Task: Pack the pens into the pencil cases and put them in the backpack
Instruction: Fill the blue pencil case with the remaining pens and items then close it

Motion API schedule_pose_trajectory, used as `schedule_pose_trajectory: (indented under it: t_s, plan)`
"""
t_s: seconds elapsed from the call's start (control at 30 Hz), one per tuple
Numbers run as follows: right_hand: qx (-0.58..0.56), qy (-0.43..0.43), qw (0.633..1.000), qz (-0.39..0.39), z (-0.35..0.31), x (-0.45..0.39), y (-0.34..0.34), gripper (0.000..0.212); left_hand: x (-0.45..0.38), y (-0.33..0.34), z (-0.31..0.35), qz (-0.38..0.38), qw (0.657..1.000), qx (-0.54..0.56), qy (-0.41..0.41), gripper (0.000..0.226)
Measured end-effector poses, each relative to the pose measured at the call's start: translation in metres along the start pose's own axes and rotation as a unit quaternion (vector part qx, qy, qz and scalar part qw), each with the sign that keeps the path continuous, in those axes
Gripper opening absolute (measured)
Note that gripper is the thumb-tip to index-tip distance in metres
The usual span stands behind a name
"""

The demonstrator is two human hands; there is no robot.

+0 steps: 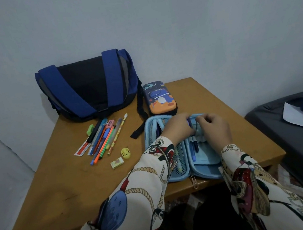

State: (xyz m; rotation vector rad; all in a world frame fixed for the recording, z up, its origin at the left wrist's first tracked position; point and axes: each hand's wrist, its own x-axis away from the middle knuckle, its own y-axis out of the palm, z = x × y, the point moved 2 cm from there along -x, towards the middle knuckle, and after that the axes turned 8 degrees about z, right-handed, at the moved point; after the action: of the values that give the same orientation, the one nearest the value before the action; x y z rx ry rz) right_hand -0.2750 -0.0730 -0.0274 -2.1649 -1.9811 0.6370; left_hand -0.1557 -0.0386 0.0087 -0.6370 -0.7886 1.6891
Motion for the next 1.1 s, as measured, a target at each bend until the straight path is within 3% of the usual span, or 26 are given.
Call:
schedule_pose_trajectory:
  t_s: [0.3, 0.67, 0.9, 1.1]
  plan:
    - [0.016, 0.001, 1.000, -0.002, 0.001, 0.000, 0.000, 0.028, 0.011, 0.000, -0.003, -0.019, 0.998, -0.042, 0.048, 0.031]
    - [0.022, -0.009, 1.000, -0.005, -0.001, 0.001, -0.001, 0.026, 0.016, 0.016, -0.015, 0.002, 0.996, -0.063, 0.059, 0.030]
    - [0.034, -0.018, 0.999, -0.013, 0.003, 0.000, 0.000, 0.022, 0.018, 0.012, -0.022, 0.051, 0.997, 0.010, 0.051, 0.040]
    - [0.144, -0.093, 0.984, -0.036, 0.002, -0.003, 0.007, 0.030, 0.016, 0.015, -0.021, 0.061, 0.997, -0.006, 0.047, 0.034]
